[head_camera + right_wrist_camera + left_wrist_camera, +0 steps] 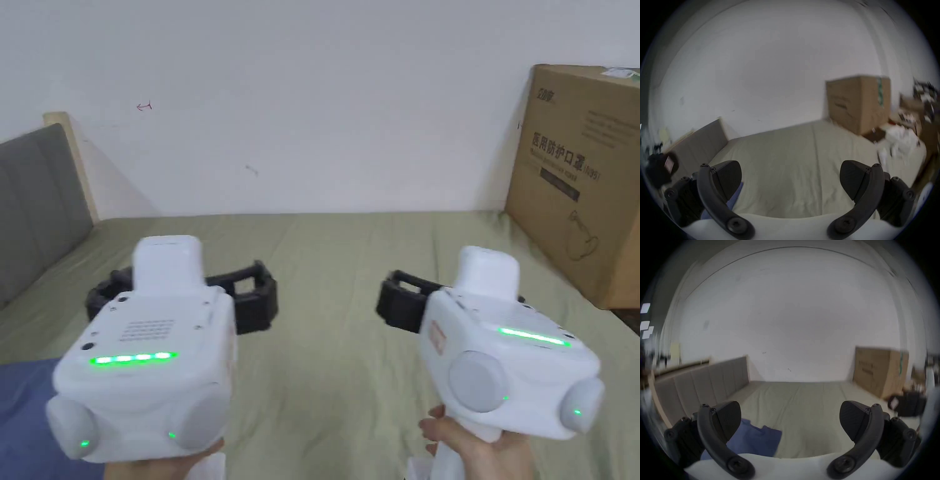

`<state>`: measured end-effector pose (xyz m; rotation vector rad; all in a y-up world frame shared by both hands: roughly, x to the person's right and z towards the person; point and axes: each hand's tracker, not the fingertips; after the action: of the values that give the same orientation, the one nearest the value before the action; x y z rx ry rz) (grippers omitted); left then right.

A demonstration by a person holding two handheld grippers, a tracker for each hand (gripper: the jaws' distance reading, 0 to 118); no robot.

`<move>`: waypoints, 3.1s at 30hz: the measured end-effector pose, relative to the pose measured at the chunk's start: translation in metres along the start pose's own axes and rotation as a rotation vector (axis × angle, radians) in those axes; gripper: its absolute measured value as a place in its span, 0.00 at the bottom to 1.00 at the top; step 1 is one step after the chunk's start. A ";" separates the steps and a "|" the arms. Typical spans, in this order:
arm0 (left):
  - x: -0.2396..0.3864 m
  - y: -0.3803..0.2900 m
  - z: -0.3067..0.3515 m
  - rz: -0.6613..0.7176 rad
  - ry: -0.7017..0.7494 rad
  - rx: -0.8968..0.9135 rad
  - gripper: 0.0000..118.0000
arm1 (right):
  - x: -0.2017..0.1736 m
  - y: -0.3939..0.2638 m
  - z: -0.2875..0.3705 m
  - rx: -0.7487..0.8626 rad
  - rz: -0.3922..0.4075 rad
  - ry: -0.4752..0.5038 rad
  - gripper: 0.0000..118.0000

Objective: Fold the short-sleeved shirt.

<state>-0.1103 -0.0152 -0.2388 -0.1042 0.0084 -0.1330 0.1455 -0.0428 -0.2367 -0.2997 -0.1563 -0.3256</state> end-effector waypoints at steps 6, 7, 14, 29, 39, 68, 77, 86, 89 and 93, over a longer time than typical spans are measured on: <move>0.003 -0.014 0.000 0.107 -0.070 -0.017 1.00 | 0.006 -0.015 0.012 0.140 0.254 -0.094 1.00; 0.002 -0.013 0.000 0.118 -0.062 -0.008 1.00 | 0.001 -0.013 0.015 0.159 0.279 -0.073 1.00; -0.003 -0.005 0.003 0.047 -0.012 0.035 0.97 | -0.011 -0.008 0.027 0.209 0.268 -0.033 1.00; -0.011 -0.018 -0.009 0.106 -0.028 -0.063 0.00 | -0.011 -0.013 0.018 0.174 0.338 -0.051 0.00; -0.070 -0.015 0.009 0.115 0.096 -0.071 0.00 | -0.062 -0.014 0.013 0.149 0.372 0.142 0.00; -0.180 -0.186 -0.057 0.271 0.222 -0.642 0.09 | -0.162 -0.106 -0.039 -0.164 0.498 0.419 0.00; -0.179 -0.234 -0.134 0.349 0.140 -0.781 0.89 | -0.145 -0.129 -0.094 -0.287 0.506 0.356 0.00; -0.180 -0.281 -0.217 0.295 0.097 -1.042 0.75 | -0.131 -0.143 -0.122 -0.354 0.518 0.303 0.00; -0.188 -0.264 -0.200 0.316 0.060 -0.959 0.60 | -0.124 -0.142 -0.123 -0.366 0.495 0.304 0.00; -0.207 -0.263 -0.192 0.328 0.148 -0.952 0.03 | -0.118 -0.143 -0.128 -0.393 0.446 0.295 0.00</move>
<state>-0.3531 -0.2670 -0.4024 -1.0390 0.2367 0.2031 0.0002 -0.1777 -0.3430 -0.6573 0.2684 0.0486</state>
